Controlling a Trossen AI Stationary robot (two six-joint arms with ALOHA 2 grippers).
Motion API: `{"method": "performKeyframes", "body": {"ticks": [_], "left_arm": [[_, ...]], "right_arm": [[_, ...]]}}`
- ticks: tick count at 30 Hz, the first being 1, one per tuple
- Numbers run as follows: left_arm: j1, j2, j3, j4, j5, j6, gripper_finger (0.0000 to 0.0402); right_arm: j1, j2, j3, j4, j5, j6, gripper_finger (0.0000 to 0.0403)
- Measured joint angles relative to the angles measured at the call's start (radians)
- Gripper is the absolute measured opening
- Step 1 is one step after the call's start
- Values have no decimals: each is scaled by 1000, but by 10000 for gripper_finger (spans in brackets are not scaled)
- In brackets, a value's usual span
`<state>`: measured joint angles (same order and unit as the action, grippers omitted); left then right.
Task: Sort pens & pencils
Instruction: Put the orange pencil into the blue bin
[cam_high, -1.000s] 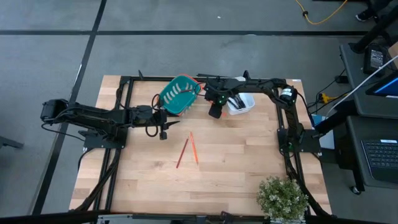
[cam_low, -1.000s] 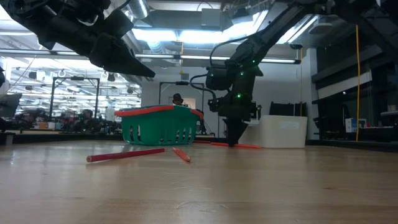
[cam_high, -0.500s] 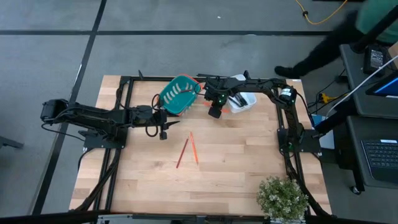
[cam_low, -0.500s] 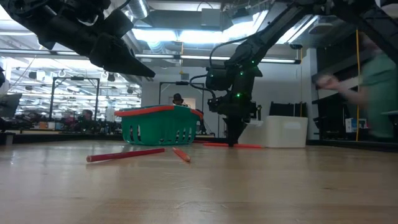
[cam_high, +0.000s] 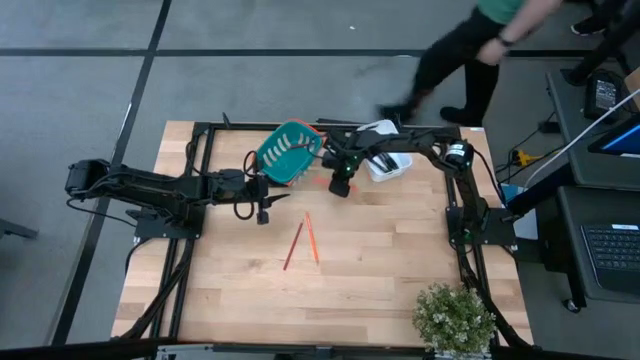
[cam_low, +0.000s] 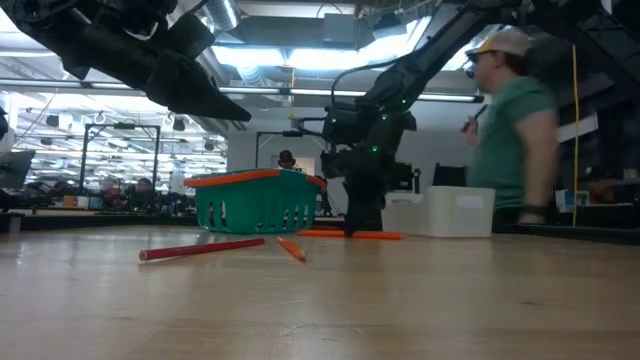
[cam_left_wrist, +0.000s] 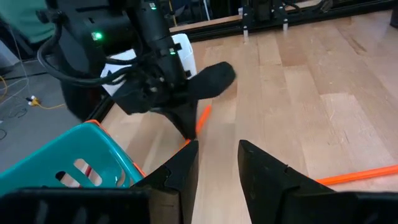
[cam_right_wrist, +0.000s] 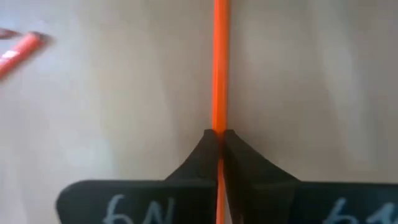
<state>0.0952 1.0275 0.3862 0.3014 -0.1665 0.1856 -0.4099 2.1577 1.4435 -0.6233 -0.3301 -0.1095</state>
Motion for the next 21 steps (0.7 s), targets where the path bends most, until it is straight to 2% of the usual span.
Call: {"method": "performKeyframes", "body": {"ticks": [2,4,11,16,21], "left_arm": [[0,0,0,-1,0,0,106],[0,-5,0,-12,0,7,107],[0,-140,0,-142,-23,-6,106],[-2,-272,1,-292,-23,-73,104],[-35,-349,0,-433,-23,-128,103]], "right_arm": [[8,3,-1,6,-62,1,2],[23,4,-2,3,-78,1,0],[59,3,-2,8,-40,-4,1],[73,1,-2,12,-7,0,0],[99,0,0,20,33,1,2]]}}
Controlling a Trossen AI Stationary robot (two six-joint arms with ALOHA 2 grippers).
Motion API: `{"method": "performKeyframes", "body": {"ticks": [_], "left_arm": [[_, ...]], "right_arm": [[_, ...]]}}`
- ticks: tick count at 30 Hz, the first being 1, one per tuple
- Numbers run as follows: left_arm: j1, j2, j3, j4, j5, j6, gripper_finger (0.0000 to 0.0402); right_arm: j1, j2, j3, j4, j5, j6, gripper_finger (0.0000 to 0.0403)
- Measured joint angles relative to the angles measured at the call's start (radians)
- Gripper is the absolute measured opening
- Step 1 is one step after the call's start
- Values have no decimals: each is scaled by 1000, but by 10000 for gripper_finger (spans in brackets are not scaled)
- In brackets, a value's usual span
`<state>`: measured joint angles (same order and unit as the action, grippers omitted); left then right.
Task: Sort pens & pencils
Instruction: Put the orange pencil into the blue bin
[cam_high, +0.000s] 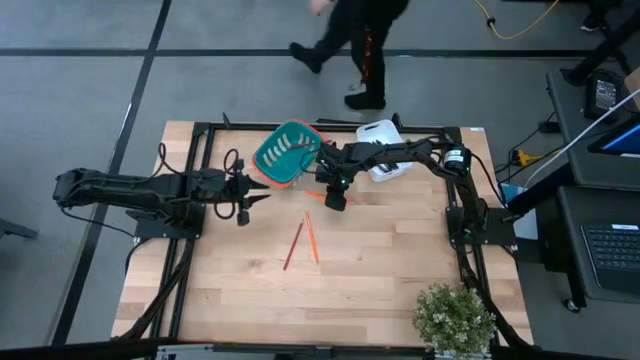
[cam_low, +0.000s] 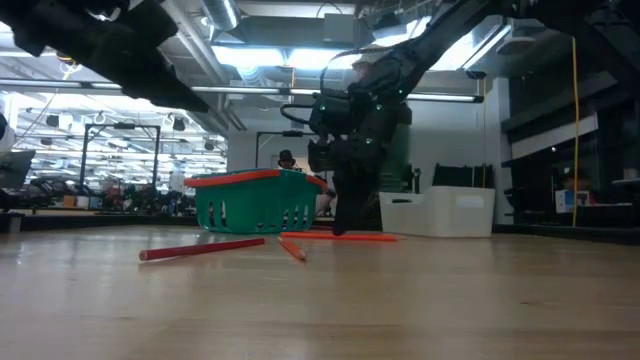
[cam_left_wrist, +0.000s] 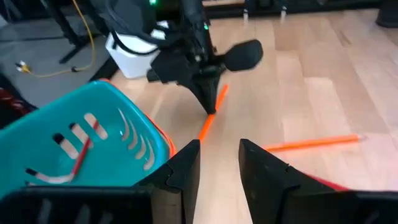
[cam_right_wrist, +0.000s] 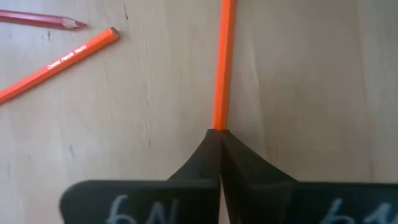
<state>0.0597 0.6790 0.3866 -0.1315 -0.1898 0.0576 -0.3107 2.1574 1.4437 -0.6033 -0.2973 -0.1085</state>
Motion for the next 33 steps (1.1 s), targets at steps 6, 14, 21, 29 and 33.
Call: {"method": "performKeyframes", "body": {"ticks": [6,14,21,29,33], "left_arm": [[-53,-28,0,-10,-16,2,103],[-81,-27,0,-10,-46,1,103],[-81,-27,0,-10,-46,-4,103],[-81,-27,0,-9,-46,-4,103],[-81,-27,0,-9,-46,-4,103]], "right_arm": [[52,-2,2,2,95,1,20],[123,-2,2,3,189,2,33],[165,-2,2,3,259,7,43],[174,-2,2,3,272,10,70],[174,-2,2,5,269,2,54]]}}
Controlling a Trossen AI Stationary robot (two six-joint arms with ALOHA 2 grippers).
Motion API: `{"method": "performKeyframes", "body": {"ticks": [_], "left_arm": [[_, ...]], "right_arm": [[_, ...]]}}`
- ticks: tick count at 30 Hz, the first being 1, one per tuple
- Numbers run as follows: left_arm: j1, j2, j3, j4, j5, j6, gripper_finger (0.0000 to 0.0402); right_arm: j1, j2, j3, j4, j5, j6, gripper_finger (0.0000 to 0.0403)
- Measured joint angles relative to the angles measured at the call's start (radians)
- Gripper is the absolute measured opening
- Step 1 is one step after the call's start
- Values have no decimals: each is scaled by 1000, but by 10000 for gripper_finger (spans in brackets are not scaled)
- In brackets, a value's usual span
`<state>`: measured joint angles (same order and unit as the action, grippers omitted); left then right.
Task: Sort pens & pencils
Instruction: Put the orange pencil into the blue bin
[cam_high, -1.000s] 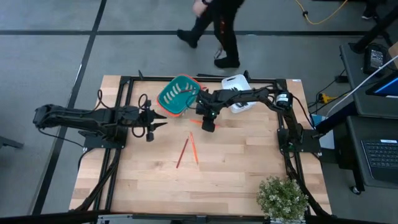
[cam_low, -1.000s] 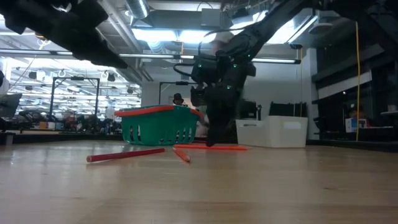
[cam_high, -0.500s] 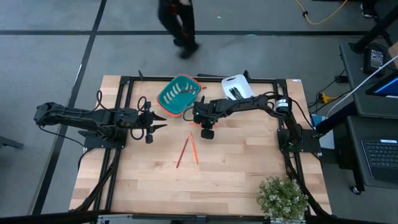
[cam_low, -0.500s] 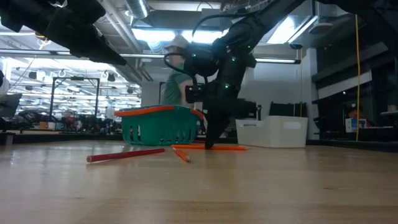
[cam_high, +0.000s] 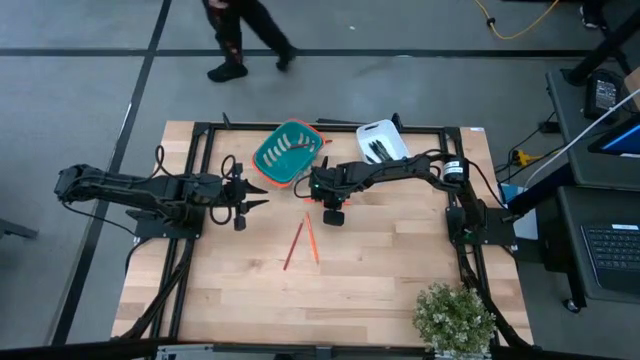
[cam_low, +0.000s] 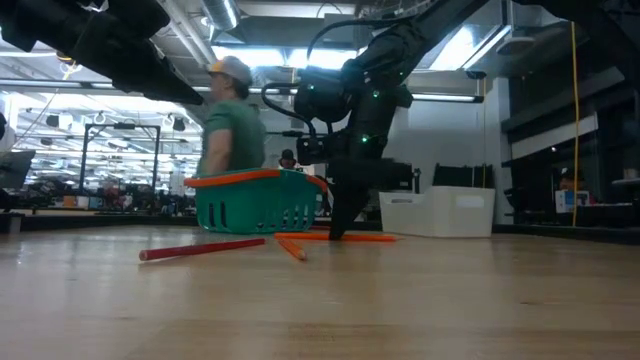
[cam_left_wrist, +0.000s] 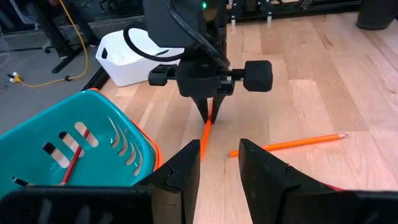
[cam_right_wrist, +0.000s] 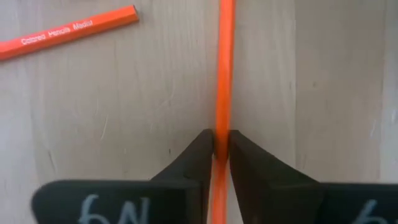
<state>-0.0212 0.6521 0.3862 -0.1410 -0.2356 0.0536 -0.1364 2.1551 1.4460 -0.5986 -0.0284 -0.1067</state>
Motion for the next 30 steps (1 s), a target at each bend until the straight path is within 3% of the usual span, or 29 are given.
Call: {"method": "performKeyframes", "body": {"ticks": [6,19,30], "left_arm": [[0,0,0,0,0,0,103],[0,0,0,0,0,-1,103],[0,0,0,-2,1,-1,103]], "right_arm": [[0,0,0,1,3,-2,19],[0,2,12,8,6,-2,17],[1,18,119,-61,-2,-7,15]]}}
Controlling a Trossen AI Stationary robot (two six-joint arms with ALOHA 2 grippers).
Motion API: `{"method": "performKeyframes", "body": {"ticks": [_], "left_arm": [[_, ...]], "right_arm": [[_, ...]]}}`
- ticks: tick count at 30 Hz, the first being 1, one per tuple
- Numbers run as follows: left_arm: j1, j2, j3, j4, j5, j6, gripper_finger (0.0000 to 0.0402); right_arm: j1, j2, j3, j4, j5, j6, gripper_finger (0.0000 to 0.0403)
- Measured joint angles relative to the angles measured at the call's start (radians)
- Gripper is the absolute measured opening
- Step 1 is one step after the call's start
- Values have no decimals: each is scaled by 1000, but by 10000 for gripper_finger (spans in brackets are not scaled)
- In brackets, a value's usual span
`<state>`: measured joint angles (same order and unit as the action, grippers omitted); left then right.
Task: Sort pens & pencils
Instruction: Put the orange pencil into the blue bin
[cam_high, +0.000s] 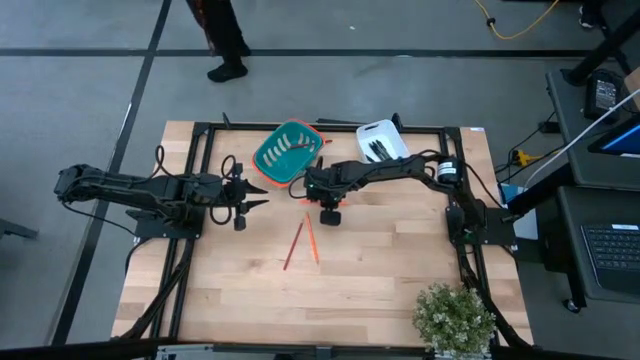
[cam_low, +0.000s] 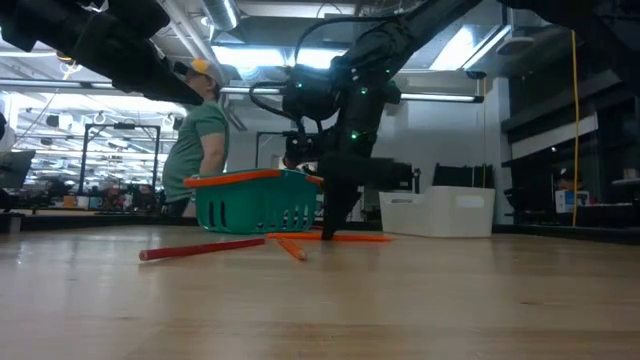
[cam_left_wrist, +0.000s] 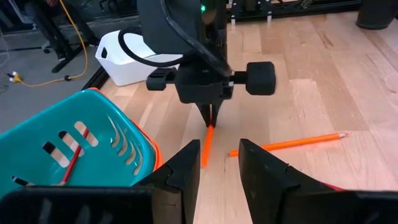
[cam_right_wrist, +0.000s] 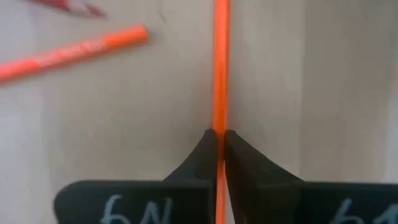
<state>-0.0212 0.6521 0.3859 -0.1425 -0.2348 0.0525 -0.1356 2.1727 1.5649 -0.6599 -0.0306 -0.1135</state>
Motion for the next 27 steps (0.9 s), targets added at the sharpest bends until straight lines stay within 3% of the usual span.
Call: {"method": "performKeyframes", "body": {"ticks": [7,20,27], "left_arm": [[0,0,0,-8,0,0,103],[0,1,-1,-31,4,-45,103],[0,51,-1,18,69,-69,103]], "right_arm": [[2,0,32,0,-15,0,2],[0,-3,48,-6,-52,8,18],[-6,-5,137,-91,27,1,24]]}}
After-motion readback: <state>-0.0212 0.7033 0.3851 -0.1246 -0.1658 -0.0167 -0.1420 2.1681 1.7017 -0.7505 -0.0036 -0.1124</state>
